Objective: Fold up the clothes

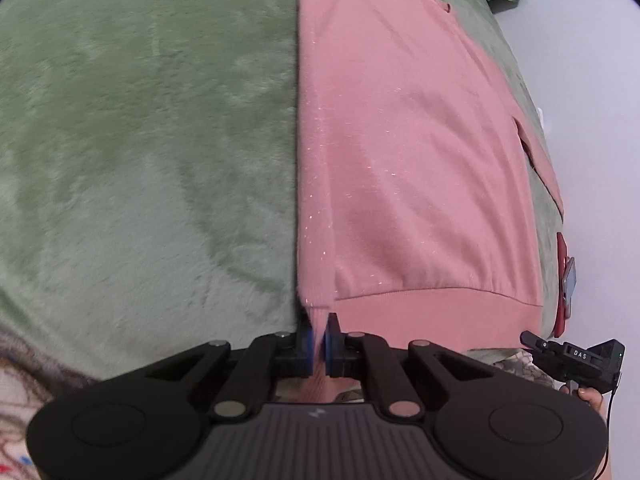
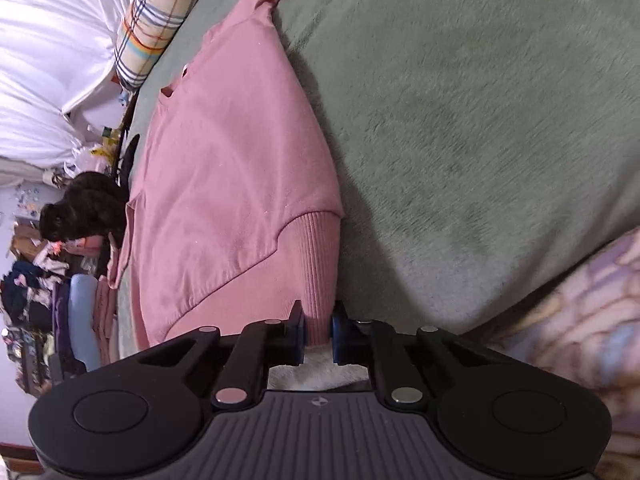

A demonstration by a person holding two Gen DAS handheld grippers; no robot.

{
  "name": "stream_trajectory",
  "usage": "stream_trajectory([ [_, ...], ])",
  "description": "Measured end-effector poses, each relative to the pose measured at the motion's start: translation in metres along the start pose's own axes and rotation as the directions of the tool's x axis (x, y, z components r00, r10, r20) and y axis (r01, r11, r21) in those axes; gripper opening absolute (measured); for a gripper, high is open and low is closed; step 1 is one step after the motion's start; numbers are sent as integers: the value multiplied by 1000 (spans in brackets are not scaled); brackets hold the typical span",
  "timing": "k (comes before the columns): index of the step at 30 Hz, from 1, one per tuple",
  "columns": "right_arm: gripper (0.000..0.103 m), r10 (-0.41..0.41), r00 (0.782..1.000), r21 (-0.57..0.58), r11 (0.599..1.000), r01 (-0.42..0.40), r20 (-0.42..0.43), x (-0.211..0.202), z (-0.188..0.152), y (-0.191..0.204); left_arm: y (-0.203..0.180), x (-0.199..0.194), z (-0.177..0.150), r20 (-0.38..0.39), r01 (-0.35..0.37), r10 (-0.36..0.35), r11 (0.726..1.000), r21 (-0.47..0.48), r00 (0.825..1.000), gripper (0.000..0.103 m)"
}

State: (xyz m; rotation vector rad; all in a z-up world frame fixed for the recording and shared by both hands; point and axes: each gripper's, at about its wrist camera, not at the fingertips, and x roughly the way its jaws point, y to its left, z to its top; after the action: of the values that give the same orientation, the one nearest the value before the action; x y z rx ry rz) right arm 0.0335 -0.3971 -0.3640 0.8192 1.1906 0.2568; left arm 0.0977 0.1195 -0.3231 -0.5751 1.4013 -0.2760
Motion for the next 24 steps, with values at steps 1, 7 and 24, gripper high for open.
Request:
stream_trajectory([
  [1,12,-1,1000,-3,1000,1,1,0,-1,0,0,0,-1,1,0,0,1000,2,1000,5],
  [7,13,3,1000,-25,1000,-2,21,-12,-8,1,-5,-10,-9,33,12,-14,999,38,999,5],
  [24,31,-129,923,-451,842,295,364,-19,37,120,-86,-91,59,513,-50,1,995,81,858,64],
])
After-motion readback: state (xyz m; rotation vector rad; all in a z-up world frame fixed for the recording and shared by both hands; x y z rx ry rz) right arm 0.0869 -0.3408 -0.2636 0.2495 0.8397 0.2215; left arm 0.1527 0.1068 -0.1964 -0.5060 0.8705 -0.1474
